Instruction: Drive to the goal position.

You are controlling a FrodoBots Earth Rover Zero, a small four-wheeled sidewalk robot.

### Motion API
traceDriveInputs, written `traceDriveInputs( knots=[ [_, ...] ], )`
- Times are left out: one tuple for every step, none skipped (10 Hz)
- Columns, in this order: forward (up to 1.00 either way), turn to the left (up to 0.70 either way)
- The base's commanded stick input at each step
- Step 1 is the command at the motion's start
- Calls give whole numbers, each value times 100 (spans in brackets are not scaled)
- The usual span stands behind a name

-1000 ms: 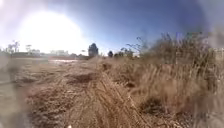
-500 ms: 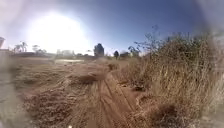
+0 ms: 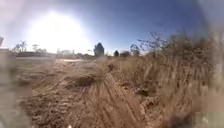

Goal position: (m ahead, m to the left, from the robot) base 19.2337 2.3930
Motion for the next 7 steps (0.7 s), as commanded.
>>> traceDriveInputs(
  knots=[
    [50,0],
    [50,0],
    [50,0],
    [50,0],
    [50,0],
    [50,0],
    [50,0]
  ],
)
